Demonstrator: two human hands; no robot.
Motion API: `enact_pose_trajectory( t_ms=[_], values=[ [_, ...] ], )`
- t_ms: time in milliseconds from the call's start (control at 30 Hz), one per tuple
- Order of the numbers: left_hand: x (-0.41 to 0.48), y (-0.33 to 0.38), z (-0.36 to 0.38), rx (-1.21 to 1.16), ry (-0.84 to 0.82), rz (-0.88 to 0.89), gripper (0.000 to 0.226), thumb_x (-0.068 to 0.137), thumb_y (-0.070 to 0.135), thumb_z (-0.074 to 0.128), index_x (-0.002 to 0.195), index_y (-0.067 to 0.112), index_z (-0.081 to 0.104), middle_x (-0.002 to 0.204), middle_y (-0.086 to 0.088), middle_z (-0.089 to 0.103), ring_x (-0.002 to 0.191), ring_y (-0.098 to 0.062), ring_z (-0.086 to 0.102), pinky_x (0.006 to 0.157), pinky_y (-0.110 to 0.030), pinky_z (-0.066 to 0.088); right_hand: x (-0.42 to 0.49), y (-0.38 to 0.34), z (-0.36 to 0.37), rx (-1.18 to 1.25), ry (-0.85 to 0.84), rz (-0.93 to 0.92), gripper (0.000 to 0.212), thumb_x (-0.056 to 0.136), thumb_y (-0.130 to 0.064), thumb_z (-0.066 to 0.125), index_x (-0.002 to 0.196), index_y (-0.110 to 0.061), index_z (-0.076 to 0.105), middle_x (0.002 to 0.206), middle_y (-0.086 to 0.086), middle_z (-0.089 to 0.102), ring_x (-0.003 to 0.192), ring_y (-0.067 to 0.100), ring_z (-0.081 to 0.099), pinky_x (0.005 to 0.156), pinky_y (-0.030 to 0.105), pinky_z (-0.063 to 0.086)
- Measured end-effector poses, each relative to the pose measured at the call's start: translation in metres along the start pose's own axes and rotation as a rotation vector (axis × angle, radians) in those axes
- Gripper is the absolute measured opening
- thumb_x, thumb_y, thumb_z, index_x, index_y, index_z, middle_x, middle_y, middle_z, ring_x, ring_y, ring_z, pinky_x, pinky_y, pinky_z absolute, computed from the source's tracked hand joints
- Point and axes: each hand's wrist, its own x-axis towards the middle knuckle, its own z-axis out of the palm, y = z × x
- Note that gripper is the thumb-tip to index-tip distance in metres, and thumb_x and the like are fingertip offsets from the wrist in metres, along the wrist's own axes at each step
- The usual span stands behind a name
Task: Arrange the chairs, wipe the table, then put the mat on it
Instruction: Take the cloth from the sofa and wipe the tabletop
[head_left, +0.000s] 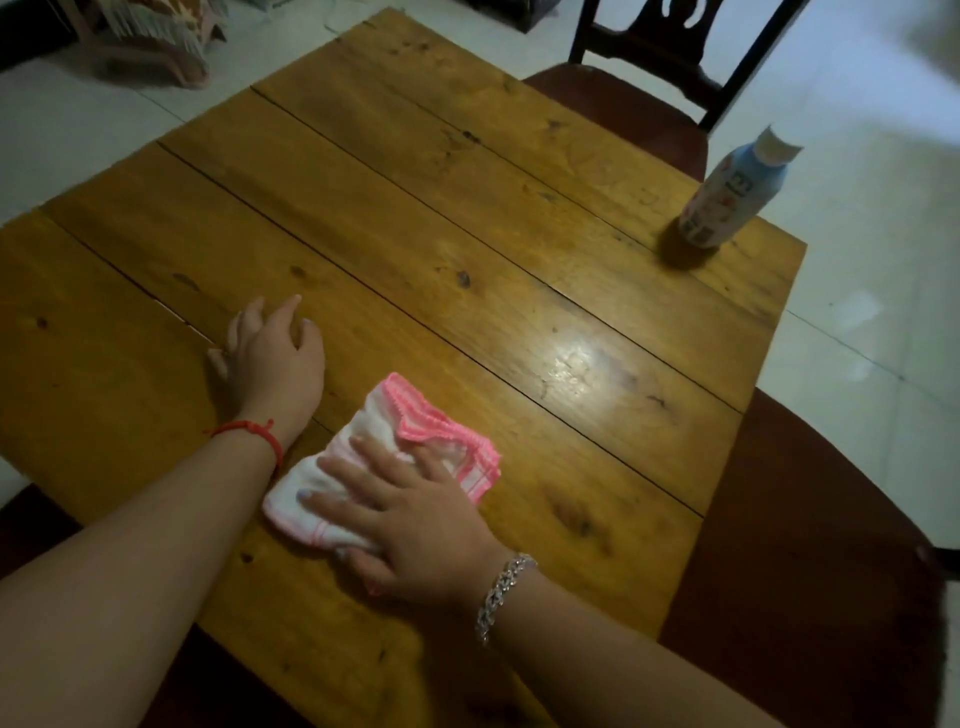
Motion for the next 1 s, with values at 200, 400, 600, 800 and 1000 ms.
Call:
enact_pose_trajectory(
  t_ms=[200,400,600,800,1000],
  values=[
    [-0.011,0.04,0.03,0.001,-0.035,0.081,0.04,0.097,0.026,0.036,0.136,0.022,0.044,0.152,-0.008,0.028,0.143,-0.024,0.016,0.115,-0.053,0.001,-0.03,0.009,-0.001,-0.07,0.007,0.086,0.053,0.09,-0.044,0.026,0.14,-0.031,0.034,0.15,-0.003,0.033,0.141,0.024,0.021,0.108,0.047,0.012],
    [-0.019,0.08,0.049,-0.024,-0.042,0.205,0.039,0.097,0.027,0.035,0.134,0.021,0.046,0.149,-0.006,0.032,0.14,-0.023,0.023,0.116,-0.052,0.009,-0.061,0.036,-0.01,-0.133,0.079,0.276,0.053,0.089,-0.047,0.027,0.139,-0.032,0.036,0.151,-0.003,0.031,0.141,0.022,0.023,0.111,0.048,0.013],
    [-0.021,0.112,0.066,-0.055,-0.08,0.266,0.038,0.097,0.025,0.035,0.133,0.021,0.047,0.148,-0.005,0.034,0.139,-0.023,0.025,0.116,-0.052,0.01,-0.086,0.071,-0.02,-0.141,0.138,0.474,0.055,0.087,-0.05,0.029,0.139,-0.034,0.035,0.15,-0.003,0.032,0.14,0.024,0.024,0.11,0.052,0.016],
    [-0.017,0.141,0.086,-0.061,-0.101,0.304,0.038,0.097,0.026,0.036,0.134,0.022,0.045,0.148,-0.006,0.035,0.139,-0.023,0.026,0.116,-0.052,0.012,-0.106,0.12,-0.04,-0.186,0.233,0.742,0.057,0.085,-0.053,0.03,0.138,-0.034,0.038,0.149,-0.002,0.034,0.14,0.027,0.025,0.109,0.059,0.015],
    [-0.003,0.167,0.103,-0.08,-0.129,0.357,0.038,0.097,0.028,0.036,0.134,0.023,0.045,0.147,-0.005,0.036,0.138,-0.021,0.028,0.115,-0.052,0.015,-0.108,0.172,-0.064,-0.166,0.233,0.909,0.064,0.084,-0.058,0.015,0.144,-0.038,0.019,0.156,-0.007,0.013,0.145,0.021,0.003,0.112,0.053,0.001]
  ],
)
